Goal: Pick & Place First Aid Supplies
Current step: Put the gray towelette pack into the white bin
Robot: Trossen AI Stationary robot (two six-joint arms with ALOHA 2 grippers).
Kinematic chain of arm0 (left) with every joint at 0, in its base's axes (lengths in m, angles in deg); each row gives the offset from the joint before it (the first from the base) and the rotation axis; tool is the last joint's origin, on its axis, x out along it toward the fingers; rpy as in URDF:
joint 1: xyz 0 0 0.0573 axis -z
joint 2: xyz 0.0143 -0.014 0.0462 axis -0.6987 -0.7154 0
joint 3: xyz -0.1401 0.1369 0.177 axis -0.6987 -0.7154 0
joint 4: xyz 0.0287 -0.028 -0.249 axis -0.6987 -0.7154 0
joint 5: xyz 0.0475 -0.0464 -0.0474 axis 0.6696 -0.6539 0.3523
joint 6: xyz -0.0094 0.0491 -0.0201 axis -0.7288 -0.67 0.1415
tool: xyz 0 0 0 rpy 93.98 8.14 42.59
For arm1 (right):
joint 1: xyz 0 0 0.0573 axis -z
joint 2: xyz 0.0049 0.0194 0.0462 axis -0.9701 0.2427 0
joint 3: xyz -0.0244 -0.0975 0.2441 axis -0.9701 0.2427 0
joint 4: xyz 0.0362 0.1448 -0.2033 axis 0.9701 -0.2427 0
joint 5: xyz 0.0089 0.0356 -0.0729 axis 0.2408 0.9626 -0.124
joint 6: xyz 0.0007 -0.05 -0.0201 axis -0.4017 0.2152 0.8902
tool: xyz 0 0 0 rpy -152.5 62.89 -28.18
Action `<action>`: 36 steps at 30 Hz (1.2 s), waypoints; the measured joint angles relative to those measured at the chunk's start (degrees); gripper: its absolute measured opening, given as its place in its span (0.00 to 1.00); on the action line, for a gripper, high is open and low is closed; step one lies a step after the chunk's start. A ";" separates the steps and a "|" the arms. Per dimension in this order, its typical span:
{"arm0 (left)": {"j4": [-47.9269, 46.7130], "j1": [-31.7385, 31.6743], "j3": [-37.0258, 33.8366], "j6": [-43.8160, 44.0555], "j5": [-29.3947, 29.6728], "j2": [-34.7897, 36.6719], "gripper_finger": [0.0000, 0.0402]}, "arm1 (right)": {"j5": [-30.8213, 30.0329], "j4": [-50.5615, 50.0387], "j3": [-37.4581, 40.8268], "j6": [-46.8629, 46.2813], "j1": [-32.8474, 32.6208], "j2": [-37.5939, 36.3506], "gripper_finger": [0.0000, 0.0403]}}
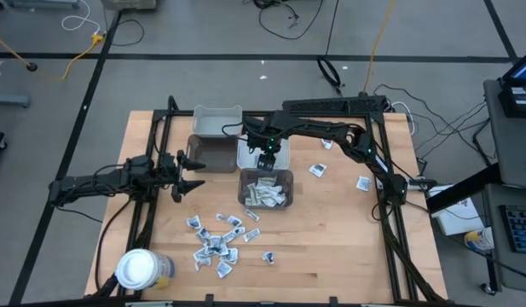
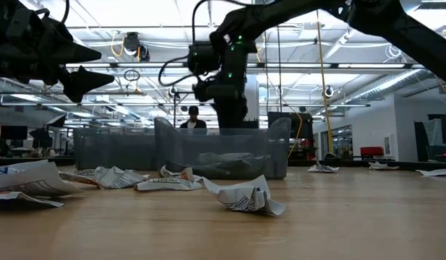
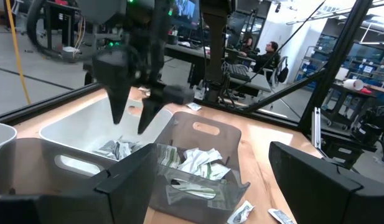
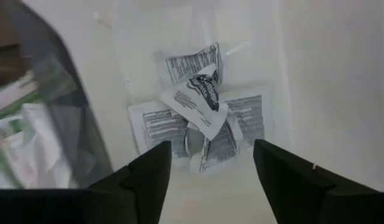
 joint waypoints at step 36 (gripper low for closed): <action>0.00 -0.02 -0.02 0.00 0.00 -0.02 0.77 | -0.13 7.90 49.32 7.57 5.85 -40.79 0.56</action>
